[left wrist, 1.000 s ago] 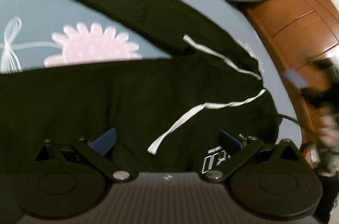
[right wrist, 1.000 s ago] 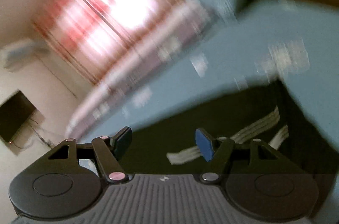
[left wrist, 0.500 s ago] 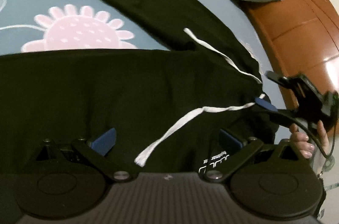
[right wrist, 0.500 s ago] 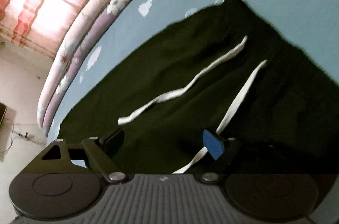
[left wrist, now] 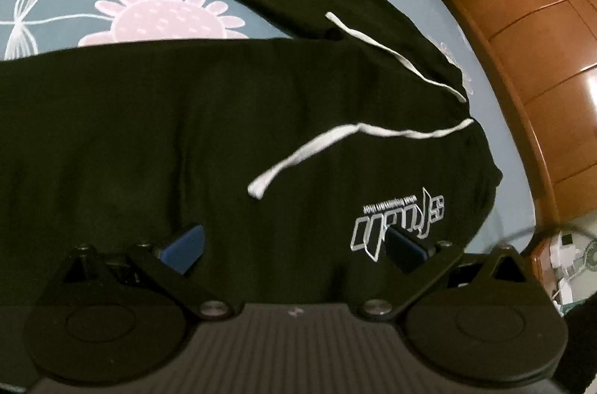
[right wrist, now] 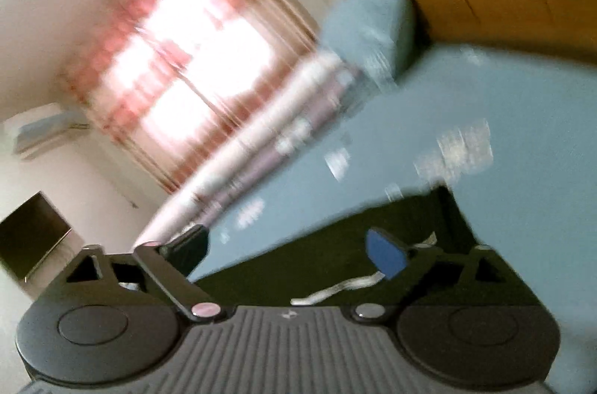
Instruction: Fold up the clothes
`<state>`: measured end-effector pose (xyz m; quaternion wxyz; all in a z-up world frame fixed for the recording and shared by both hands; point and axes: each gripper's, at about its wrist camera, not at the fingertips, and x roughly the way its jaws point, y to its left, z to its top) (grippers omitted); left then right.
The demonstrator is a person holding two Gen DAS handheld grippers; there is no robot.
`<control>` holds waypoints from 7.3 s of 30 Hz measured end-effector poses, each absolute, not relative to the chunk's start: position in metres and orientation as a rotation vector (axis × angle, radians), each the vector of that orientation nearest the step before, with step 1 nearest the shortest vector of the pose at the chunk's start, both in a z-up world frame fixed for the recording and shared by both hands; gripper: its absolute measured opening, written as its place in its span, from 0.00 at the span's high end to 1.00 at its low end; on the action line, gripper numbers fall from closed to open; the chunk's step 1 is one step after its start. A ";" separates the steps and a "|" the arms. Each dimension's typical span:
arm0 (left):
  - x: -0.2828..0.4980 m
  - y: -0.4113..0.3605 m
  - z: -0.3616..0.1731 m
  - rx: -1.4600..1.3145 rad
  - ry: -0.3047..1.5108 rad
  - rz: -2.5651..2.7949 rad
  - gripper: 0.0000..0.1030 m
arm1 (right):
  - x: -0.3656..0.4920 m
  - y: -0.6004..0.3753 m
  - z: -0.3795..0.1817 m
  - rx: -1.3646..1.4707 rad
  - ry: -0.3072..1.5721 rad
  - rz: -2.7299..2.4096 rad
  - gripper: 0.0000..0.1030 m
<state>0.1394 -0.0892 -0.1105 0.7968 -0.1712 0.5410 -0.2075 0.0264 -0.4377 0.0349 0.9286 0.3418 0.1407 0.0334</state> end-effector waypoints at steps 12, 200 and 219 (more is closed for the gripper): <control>0.113 -0.081 -0.104 -0.295 1.154 -0.432 0.01 | 0.106 -0.372 -0.114 0.607 0.840 -0.076 0.06; 0.359 0.113 -0.035 -0.476 0.850 -0.039 0.01 | 0.116 -0.309 -0.097 0.401 0.723 0.088 0.00; 0.487 0.137 -0.145 -0.503 0.861 0.009 0.01 | 0.157 -0.322 -0.127 0.660 0.805 0.062 0.00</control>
